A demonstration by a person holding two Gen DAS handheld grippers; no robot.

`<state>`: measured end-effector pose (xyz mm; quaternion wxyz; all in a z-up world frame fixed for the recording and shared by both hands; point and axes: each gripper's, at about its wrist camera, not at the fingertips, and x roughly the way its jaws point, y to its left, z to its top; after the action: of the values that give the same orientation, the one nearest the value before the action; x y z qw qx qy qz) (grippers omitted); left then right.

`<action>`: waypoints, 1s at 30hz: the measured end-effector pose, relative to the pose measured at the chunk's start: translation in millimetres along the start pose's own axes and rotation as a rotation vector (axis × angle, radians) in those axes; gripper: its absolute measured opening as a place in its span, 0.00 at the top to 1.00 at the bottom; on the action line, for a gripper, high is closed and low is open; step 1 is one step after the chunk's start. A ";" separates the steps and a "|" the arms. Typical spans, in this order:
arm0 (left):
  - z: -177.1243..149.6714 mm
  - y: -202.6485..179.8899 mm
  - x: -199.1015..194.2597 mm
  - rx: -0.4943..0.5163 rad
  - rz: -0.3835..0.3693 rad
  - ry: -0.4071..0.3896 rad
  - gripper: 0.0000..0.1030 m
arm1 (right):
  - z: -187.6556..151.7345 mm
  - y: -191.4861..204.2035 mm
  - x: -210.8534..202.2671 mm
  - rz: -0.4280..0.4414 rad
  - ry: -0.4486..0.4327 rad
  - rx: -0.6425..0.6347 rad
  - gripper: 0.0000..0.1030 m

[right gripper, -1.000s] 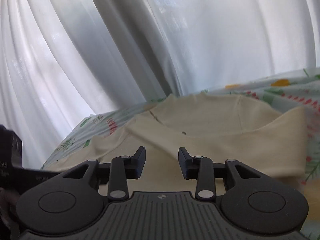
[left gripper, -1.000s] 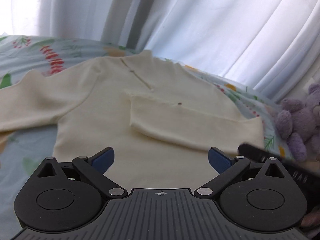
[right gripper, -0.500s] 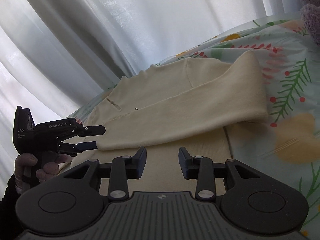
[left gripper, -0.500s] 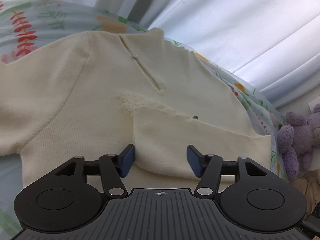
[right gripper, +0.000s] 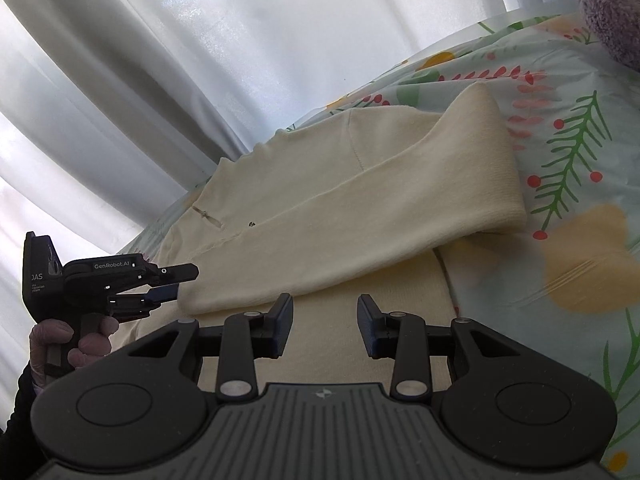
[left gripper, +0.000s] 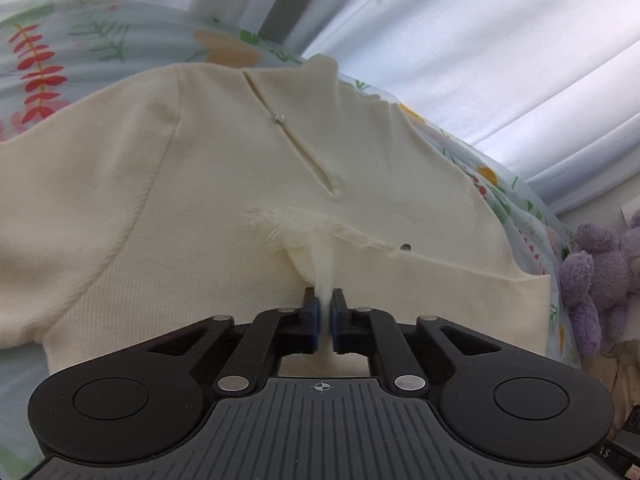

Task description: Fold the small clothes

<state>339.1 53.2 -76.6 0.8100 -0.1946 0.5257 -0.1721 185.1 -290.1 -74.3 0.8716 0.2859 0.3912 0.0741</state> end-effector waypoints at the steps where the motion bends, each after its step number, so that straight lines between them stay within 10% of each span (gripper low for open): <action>1: 0.2 -1.0 -2.4 0.001 0.004 -0.011 0.92 | 1.4 -0.6 0.1 -0.005 -0.003 0.003 0.66; 11: 16.1 -0.9 -83.1 0.104 0.133 -0.264 0.92 | 29.2 -25.1 14.0 -0.048 -0.010 0.109 0.66; 21: 14.7 30.5 -73.7 0.059 0.172 -0.185 0.92 | 43.4 -41.8 42.5 -0.051 -0.007 0.277 0.70; 30: 17.7 27.6 -58.7 0.075 0.181 -0.173 0.92 | 54.8 -23.7 52.0 -0.210 -0.107 0.092 0.93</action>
<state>334.6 107.8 -37.6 0.8711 -0.1303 0.4627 -0.1005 258.1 -315.6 -91.6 0.8803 0.2865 0.3746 -0.0508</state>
